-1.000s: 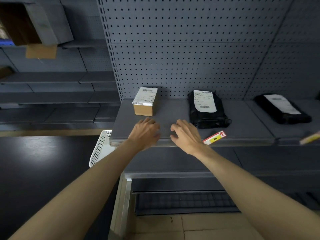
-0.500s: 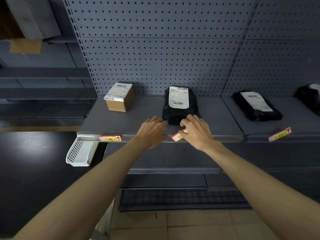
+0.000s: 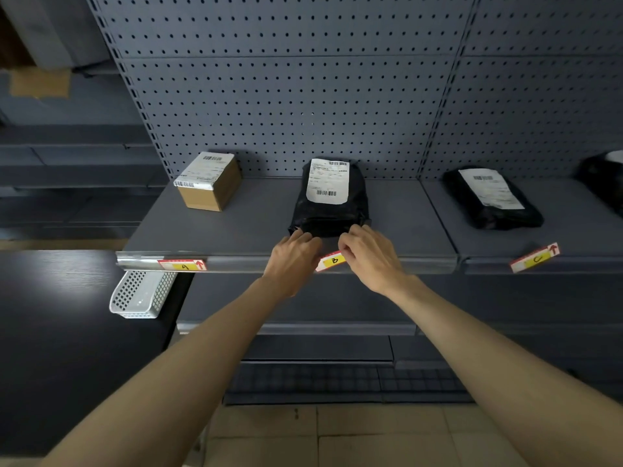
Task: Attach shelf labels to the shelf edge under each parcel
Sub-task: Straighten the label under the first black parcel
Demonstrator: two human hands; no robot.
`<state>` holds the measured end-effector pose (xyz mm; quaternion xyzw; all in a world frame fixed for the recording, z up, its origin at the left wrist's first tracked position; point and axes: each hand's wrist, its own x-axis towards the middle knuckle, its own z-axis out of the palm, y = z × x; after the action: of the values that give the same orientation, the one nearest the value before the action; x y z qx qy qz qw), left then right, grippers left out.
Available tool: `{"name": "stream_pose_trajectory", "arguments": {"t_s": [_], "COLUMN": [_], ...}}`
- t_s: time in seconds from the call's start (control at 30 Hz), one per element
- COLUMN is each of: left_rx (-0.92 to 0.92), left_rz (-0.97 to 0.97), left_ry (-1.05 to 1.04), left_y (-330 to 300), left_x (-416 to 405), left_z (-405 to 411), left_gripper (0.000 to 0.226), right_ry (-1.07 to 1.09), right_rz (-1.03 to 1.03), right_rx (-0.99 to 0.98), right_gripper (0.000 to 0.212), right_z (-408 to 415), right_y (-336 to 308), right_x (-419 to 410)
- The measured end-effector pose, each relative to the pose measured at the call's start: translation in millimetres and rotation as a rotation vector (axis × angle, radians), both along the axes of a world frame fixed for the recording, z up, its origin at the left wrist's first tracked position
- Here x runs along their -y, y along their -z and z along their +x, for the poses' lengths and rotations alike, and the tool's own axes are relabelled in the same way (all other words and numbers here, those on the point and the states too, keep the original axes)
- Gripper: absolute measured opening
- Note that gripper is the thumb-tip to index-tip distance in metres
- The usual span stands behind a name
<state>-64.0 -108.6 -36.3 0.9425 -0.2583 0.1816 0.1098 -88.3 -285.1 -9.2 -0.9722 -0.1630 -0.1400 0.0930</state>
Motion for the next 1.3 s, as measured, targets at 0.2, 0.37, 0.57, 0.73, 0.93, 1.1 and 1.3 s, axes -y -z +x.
{"name": "stream_pose_trajectory", "arguments": {"t_s": [0.2,0.37,0.57,0.73,0.93,1.1,1.3], "left_rx": [0.026,0.02,0.004,0.017,0.023,0.037,0.023], "left_rz": [0.02,0.009,0.133,0.16,0.046,0.017,0.005], "left_ry": [-0.021,-0.035,-0.079,-0.1,-0.098,-0.001,0.046], "left_y": [3,5,7,-8,-53,-73,-82], "left_x": [4,8,24,31,60,108,183], "left_z": [0,-3,-6,-11,-16,-25,-33], "left_gripper": [0.005,0.007,0.012,0.003,0.017,0.018,0.015], "right_ry": [-0.009,0.034,0.068,0.014,0.028,0.119,0.207], "right_rz": [0.052,0.131,0.103,0.064,0.027,0.011,-0.003], "right_rx": [-0.013,-0.051,-0.037,-0.011,0.031,0.027,0.018], "right_gripper": [0.011,0.012,0.012,0.023,0.032,0.032,0.03], "right_z": [1,1,-3,-9,-23,-40,-58], "right_y": [5,16,27,15,-22,-49,-60], "right_x": [7,13,23,35,85,133,204]}}
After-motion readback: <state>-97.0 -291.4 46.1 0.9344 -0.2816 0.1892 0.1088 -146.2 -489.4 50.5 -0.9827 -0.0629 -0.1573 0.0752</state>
